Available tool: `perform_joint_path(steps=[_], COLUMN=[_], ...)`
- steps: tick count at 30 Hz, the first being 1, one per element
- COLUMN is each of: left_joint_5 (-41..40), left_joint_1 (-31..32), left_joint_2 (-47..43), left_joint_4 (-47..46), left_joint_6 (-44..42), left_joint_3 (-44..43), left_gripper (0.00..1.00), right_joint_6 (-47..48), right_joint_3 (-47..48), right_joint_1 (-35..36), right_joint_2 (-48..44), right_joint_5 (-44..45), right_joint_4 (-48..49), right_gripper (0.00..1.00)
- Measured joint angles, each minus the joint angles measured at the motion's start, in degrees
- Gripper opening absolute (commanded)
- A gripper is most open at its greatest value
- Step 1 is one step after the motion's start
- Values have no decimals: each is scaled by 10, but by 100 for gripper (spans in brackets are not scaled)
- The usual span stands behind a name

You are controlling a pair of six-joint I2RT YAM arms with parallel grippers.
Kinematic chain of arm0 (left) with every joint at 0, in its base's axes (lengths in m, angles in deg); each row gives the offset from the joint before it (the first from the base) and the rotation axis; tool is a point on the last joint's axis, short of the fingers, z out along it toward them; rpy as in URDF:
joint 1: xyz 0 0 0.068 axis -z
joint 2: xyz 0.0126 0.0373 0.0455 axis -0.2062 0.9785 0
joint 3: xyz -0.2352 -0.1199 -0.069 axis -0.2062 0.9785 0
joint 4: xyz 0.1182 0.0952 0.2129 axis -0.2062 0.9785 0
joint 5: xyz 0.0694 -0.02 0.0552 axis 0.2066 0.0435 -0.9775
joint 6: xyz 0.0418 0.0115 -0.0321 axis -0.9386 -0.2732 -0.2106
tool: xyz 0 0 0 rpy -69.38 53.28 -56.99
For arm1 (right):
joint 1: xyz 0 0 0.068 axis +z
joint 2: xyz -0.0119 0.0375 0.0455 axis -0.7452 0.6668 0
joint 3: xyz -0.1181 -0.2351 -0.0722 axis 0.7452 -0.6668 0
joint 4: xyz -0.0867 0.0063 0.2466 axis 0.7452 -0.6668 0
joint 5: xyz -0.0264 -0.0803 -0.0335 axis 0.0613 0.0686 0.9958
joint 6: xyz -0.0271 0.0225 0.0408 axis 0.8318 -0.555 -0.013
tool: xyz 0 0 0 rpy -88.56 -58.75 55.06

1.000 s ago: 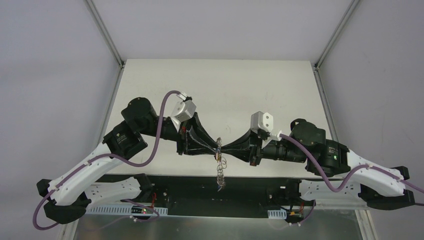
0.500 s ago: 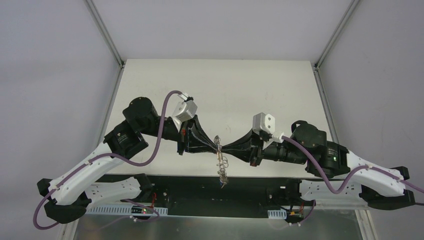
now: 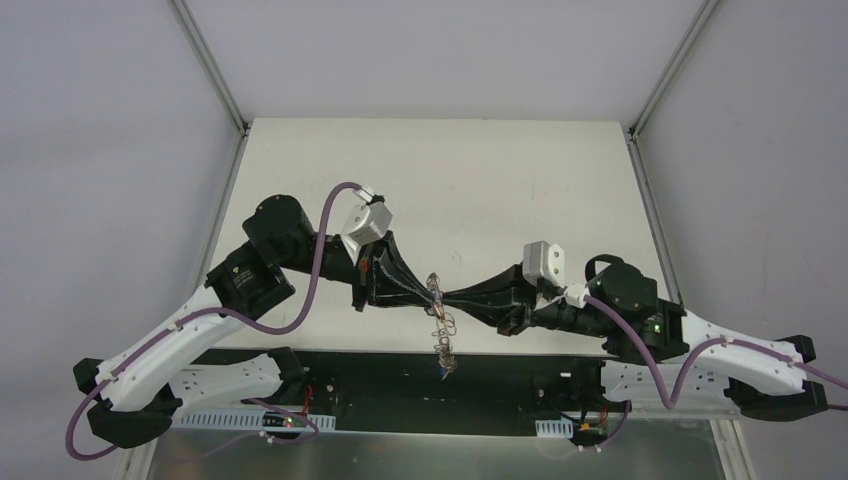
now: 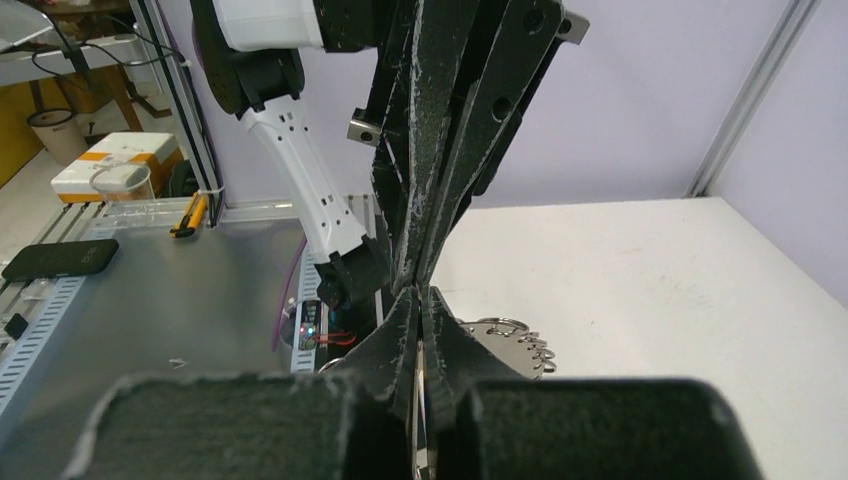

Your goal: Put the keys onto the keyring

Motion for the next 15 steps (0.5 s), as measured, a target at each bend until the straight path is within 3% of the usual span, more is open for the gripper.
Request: perform_joint_path(steps=[15], left_joint_5=[4], left_joint_1=[0], left_joint_2=[-2], left_joint_4=[1], left_joint_6=[0], left_joint_3=[0], left_gripper=[0], right_joint_6=[14], right_joint_3=[-40], right_joint_1=[2], right_joint_2=[-12], right_joint_5=[-31], right_joint_4=[136], right_gripper=[0])
